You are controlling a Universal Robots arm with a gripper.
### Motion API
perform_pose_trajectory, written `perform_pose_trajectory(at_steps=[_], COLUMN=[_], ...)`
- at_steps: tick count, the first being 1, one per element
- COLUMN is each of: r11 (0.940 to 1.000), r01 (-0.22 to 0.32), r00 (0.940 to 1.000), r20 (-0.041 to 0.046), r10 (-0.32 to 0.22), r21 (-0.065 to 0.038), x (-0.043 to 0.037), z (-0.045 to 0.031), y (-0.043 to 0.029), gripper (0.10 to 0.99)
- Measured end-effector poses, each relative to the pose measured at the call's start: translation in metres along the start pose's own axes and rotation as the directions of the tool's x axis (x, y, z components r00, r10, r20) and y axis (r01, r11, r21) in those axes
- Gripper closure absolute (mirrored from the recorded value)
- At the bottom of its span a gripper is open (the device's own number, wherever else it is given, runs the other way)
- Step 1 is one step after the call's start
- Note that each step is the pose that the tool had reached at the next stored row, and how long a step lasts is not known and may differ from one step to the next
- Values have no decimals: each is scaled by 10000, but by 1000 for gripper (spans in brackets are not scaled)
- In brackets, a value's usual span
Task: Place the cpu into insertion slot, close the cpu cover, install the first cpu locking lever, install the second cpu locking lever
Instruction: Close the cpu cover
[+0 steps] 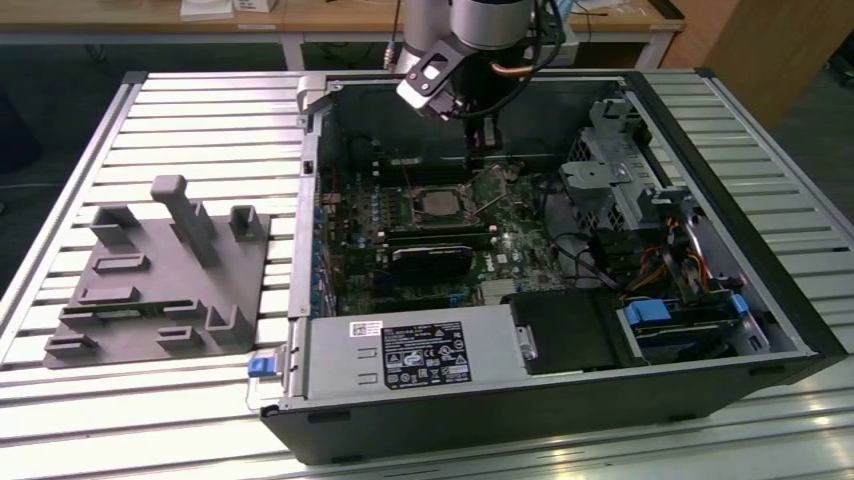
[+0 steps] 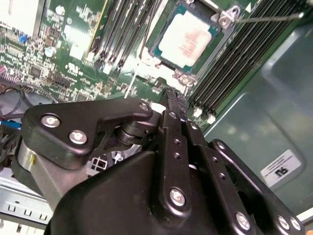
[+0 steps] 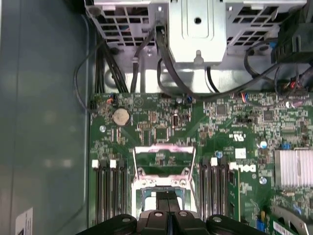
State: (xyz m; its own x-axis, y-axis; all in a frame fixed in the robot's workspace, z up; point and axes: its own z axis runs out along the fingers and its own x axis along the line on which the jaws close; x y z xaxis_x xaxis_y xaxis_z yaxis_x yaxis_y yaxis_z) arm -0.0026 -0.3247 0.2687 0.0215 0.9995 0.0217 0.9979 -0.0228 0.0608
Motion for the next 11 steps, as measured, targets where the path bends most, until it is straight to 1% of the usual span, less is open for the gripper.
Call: perform_pose_trajectory(at_steps=[11], r11=[10000], r01=[0], r00=[10000], r20=[0], r10=[0], r21=[1], x=[5], z=[13], y=[205], gripper=[980])
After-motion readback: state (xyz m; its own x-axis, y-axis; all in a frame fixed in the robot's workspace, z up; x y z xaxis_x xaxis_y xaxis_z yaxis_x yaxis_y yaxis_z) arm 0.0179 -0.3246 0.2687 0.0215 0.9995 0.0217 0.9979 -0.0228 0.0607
